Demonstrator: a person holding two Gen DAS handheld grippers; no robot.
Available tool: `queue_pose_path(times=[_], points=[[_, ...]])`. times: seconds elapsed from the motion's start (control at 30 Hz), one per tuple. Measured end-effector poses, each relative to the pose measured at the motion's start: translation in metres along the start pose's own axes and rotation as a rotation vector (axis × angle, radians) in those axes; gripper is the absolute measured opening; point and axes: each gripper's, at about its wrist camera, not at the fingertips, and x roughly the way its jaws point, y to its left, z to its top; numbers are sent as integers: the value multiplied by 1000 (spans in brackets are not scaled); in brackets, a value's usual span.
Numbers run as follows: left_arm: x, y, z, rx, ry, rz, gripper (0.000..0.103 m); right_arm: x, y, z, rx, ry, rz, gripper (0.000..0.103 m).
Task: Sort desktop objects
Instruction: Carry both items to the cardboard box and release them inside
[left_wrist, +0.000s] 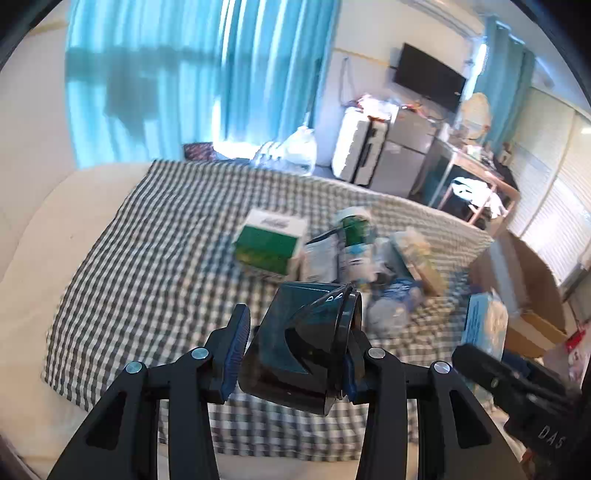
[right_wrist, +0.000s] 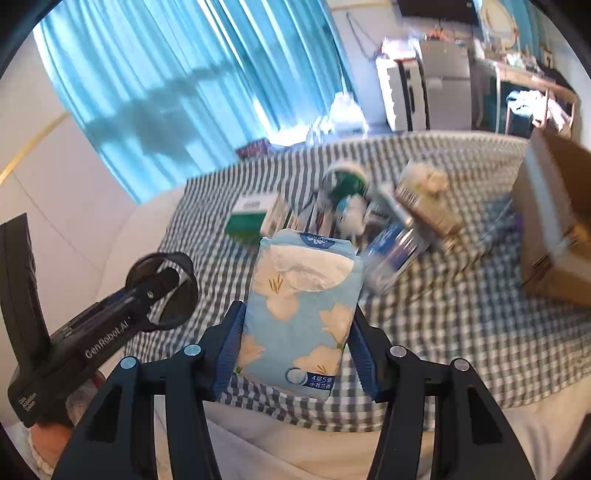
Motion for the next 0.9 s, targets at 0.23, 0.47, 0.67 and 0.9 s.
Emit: queue_pose_path(times=[0.23,0.47,0.67,0.9], points=[[-26,-60,21,106,-48,-87,44,-68,-21,26,-32,-123,-49,54],[-37,-123,45,175,-68,-166,44,-123,-69,56,-32,-188,-129,54],[-33,-196,56,298,-94,-205,44,-146,-128,70,7,-202,-197,54],[-15,-286,45,385,-73,-300,44,-161,-212,77,90,-214,-313,54]])
